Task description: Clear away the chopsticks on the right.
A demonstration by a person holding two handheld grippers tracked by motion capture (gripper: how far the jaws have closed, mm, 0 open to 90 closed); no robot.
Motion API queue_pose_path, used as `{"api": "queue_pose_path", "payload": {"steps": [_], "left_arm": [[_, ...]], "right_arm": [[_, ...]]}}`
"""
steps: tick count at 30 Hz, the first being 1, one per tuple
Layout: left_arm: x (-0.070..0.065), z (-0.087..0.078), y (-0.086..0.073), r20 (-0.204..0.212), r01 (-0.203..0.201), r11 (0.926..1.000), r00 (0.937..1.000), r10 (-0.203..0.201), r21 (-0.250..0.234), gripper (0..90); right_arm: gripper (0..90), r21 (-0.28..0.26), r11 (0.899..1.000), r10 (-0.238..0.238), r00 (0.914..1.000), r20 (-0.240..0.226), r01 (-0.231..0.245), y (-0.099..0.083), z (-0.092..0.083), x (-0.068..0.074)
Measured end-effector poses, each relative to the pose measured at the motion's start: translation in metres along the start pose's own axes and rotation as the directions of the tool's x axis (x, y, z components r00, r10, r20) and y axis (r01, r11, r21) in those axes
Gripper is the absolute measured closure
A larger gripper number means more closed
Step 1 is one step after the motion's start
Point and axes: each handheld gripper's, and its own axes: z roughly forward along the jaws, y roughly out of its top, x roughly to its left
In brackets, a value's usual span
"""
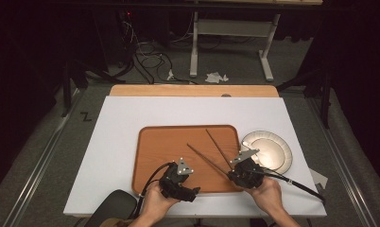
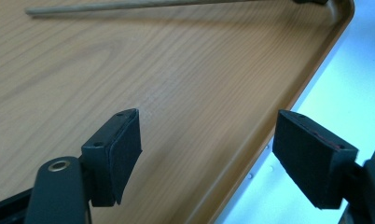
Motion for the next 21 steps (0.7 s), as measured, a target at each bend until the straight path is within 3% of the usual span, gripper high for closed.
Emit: {"api": "queue_pose_path", "payload": {"steps": [11, 17, 21], "left_arm": [[-0.0006, 0.0005, 0.0, 0.002, -0.002, 1.0, 1.0, 0.002, 0.002, 23.9], [-0.001, -0.0002, -0.0002, 0.003, -0.003, 1.0, 1.0, 0.003, 0.002, 23.8], [-0.0009, 0.0002, 0.0, 0.003, -0.001, 1.0, 1.0, 0.001, 0.0, 23.9]], "right_arm": [[83.7, 0.033, 0.999, -0.022, 0.9986, 0.048, 0.021, -0.0019, 0.0084, -0.0001], [84.2, 0.043, 0.999, 0.002, 0.9949, 0.1, -0.006, -0.0032, 0.009, -0.0027], [84.0, 0.035, 0.999, 0.025, 0.9946, 0.101, -0.028, -0.0044, 0.0087, -0.0046]]}}
